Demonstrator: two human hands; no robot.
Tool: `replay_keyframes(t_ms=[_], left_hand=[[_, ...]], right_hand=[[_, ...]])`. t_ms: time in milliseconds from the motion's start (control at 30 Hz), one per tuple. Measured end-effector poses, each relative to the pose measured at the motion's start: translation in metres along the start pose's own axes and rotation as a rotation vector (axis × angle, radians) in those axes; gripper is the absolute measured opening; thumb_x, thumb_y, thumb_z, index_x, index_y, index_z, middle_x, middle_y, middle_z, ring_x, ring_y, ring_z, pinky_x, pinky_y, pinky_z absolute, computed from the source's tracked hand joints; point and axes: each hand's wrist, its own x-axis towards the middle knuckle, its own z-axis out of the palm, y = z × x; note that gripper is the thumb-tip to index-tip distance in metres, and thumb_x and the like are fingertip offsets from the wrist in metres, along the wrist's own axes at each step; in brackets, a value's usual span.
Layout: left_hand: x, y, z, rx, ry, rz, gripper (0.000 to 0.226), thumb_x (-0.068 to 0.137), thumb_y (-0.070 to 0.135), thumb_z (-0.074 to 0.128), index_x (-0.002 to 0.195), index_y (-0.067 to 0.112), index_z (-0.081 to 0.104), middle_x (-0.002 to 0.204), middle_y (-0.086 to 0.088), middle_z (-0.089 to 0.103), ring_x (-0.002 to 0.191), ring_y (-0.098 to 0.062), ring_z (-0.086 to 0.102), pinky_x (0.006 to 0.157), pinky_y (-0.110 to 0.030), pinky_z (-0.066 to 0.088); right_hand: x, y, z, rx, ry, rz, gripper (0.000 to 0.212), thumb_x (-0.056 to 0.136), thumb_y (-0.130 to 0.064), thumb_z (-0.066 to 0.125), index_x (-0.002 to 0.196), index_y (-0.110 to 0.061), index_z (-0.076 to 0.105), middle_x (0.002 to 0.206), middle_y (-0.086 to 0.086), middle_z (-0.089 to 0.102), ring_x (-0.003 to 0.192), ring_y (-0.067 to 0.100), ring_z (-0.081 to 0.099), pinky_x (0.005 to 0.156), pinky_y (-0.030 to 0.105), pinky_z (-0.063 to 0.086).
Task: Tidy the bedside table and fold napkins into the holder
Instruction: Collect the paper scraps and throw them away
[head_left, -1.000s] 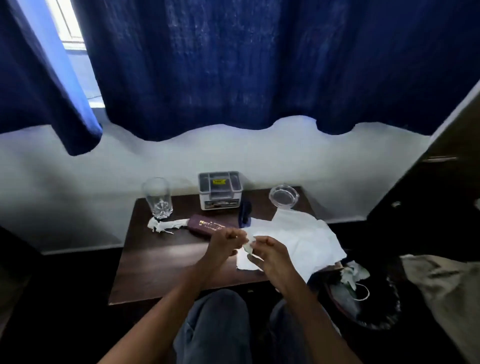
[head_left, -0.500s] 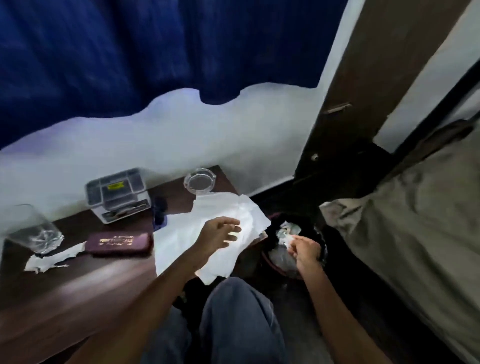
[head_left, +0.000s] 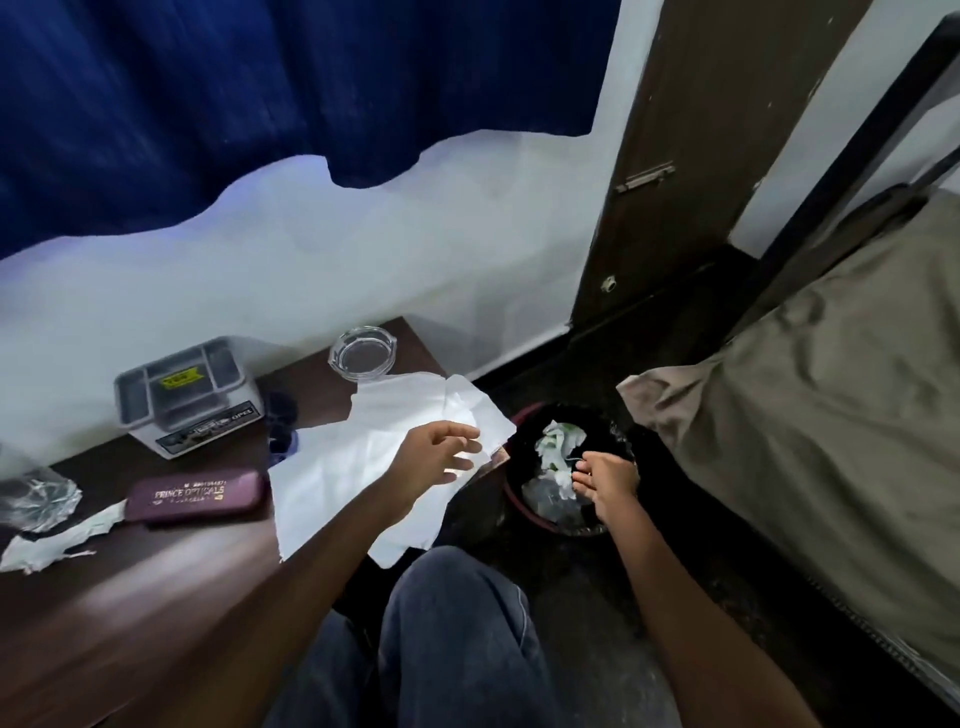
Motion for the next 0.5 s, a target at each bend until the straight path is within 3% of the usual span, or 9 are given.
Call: replay_keyframes(t_ms=[67,167,500], left_hand=[[-0.004,0.002,-0.003,0.012,0.004,0.004,0.024,0.093,0.007,0.042,0.104,0.013,0.063,0.096,-0.001,0.067,0.078,-0.015,0.062,0.070,-0.023,0.046],[-0.011,0.004,-0.014,0.026,0.021,0.017,0.024,0.093,0.007,0.042,0.105,0.012,0.062,0.096,-0.001,0.067,0.077,-0.014,0.062,0.070,-0.023,0.045],[-0.054,-0.016,-0.078,0.012,0.131,0.002,0.019,0.093,0.009,0.045,0.093,0.017,0.062,0.095,-0.002,0.066,0.073,-0.012,0.060,0.067,-0.022,0.042]], right_hand=[[-0.008,0.000,0.004,-0.011,-0.022,-0.004,0.014,0.086,0.002,0.046,0.085,0.000,0.060,0.042,0.004,0.048,0.033,0.011,0.043,0.034,0.017,0.036],[-0.023,-0.006,0.015,-0.028,-0.037,-0.048,0.017,0.086,-0.001,0.051,0.070,-0.005,0.056,0.056,0.009,0.053,0.027,0.006,0.043,0.032,0.012,0.026],[-0.114,-0.031,0.081,-0.033,-0.288,-0.222,0.020,0.086,0.000,0.048,0.069,-0.007,0.055,0.059,0.010,0.050,0.025,0.002,0.036,0.031,0.011,0.022]])
